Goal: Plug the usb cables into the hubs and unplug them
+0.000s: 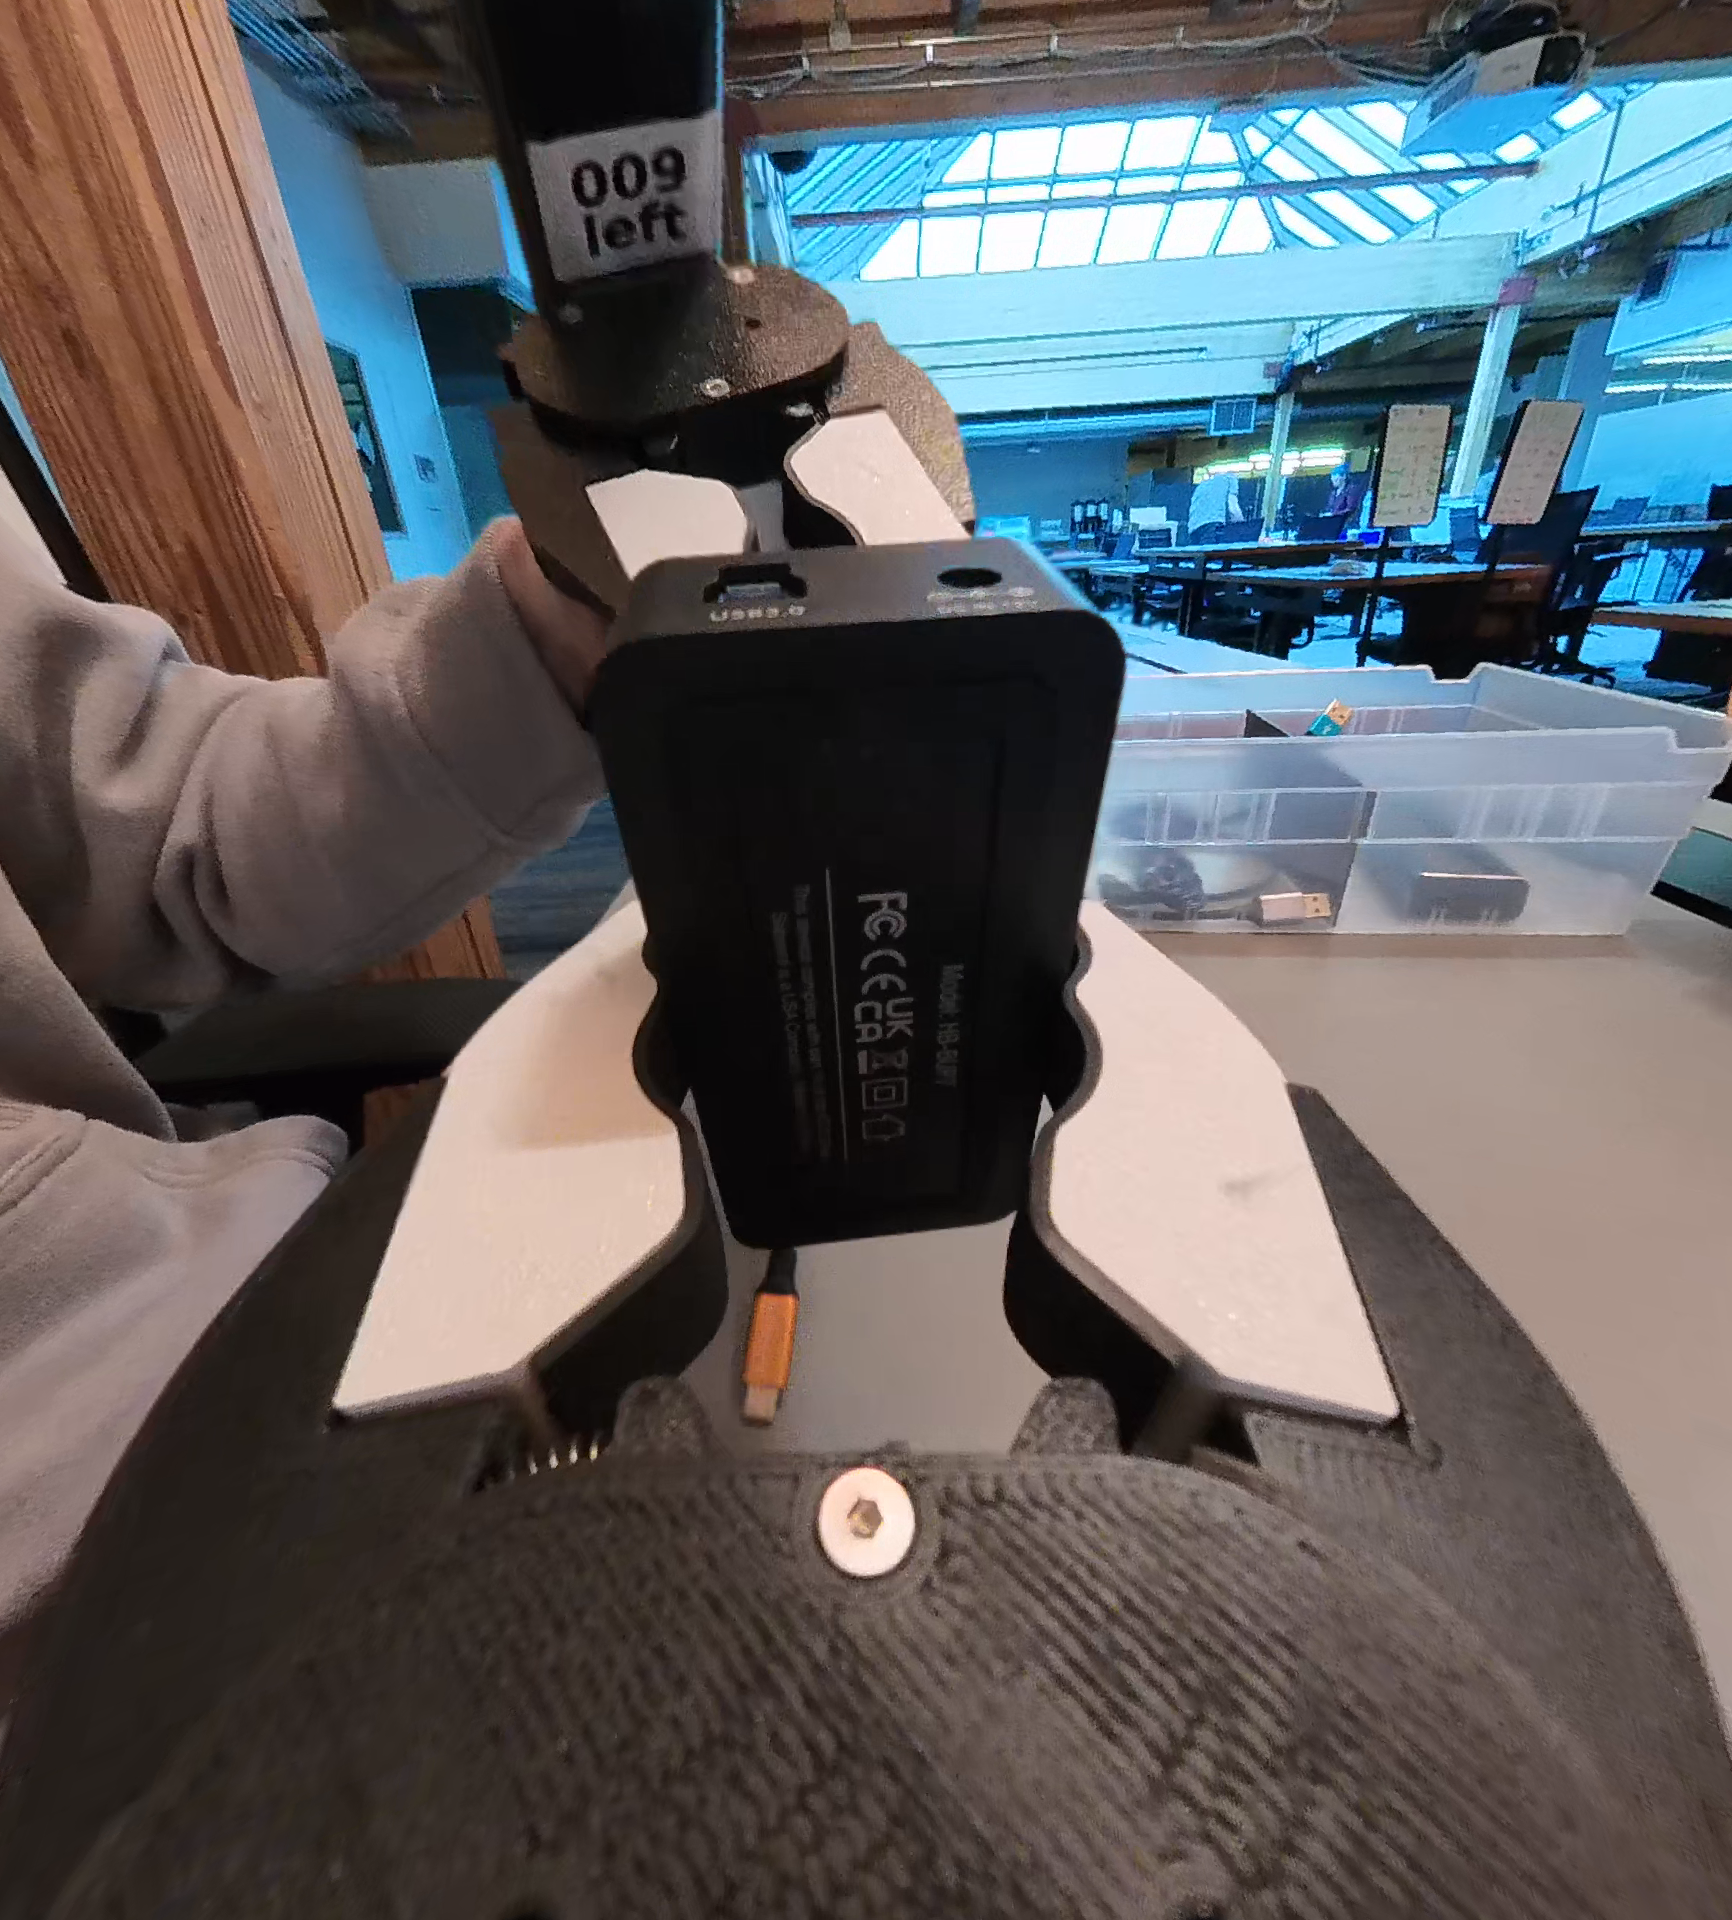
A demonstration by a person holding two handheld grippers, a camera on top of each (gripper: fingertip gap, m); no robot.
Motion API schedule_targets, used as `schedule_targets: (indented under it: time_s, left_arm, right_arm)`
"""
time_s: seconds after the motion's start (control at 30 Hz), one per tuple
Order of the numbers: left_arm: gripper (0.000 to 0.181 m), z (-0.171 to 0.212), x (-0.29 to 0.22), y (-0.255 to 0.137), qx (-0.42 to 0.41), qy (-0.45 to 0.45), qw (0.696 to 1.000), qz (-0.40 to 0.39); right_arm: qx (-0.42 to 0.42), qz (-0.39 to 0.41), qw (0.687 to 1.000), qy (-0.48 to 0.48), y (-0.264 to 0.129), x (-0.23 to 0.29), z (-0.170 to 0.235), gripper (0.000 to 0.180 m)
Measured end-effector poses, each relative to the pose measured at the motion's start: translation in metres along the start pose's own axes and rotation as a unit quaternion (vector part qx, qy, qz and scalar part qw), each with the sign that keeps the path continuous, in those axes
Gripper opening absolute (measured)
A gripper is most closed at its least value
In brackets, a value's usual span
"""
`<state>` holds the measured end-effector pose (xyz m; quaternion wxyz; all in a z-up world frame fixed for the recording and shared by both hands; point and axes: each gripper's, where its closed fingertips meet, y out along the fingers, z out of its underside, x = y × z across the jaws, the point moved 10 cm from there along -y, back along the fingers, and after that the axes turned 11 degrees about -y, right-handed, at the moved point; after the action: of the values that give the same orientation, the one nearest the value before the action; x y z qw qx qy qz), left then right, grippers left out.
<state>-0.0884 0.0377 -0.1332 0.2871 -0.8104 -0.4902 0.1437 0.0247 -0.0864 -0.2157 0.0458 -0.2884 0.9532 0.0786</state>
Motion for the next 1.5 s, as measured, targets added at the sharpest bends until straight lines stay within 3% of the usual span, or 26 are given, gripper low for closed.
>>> schedule_targets:
  time_s: [0.2,0.4,0.67,0.73,0.8,0.83,0.97,1.03,1.17,1.3,1.5]
  left_arm:
    - [0.012,0.009,0.005,-0.001,-0.021,-0.001,0.999,0.035]
    - [0.012,0.012,0.000,0.004,-0.007,0.022,1.000,0.000]
    - [0.013,0.016,0.004,0.007,-0.036,0.007,0.999,0.014]
    - [0.022,0.010,0.006,-0.003,-0.095,-0.011,0.995,0.005]
    - [0.053,0.000,0.001,-0.014,-0.177,-0.027,0.983,0.047]
    - [0.060,-0.004,-0.003,-0.016,-0.197,-0.039,0.977,0.067]
    - [0.076,-0.008,-0.014,0.001,-0.124,-0.006,0.990,0.064]
    - [0.063,-0.006,-0.015,0.011,-0.091,0.006,0.995,0.043]
    - [0.056,-0.007,-0.014,0.010,-0.105,0.021,0.992,0.064]
    - [0.053,-0.005,-0.007,0.005,-0.147,0.038,0.983,0.108]
    - [0.052,-0.010,-0.009,0.002,-0.118,0.055,0.988,0.078]
  right_arm:
    - [0.021,-0.005,1.000,-0.006,0.003,0.002,0.002,0.069]
    - [0.051,0.009,0.999,-0.017,0.008,0.002,0.006,0.069]
    - [0.049,0.024,0.998,-0.026,0.005,0.000,0.004,0.068]
    - [0.052,0.034,0.998,-0.025,0.006,-0.002,0.004,0.068]
    - [0.074,0.040,0.996,-0.034,0.007,-0.001,0.006,0.068]
    - [0.082,0.036,0.995,-0.037,0.009,-0.001,0.008,0.068]
    - [0.082,0.026,0.995,-0.044,0.018,0.004,0.007,0.068]
    - [0.088,0.021,0.995,-0.046,0.020,0.006,0.008,0.068]
    - [0.054,0.005,0.998,-0.030,0.016,0.007,0.005,0.067]
    - [0.014,-0.015,1.000,-0.009,0.012,0.007,0.002,0.065]
    - [0.039,0.008,0.999,-0.015,0.015,0.006,0.002,0.067]
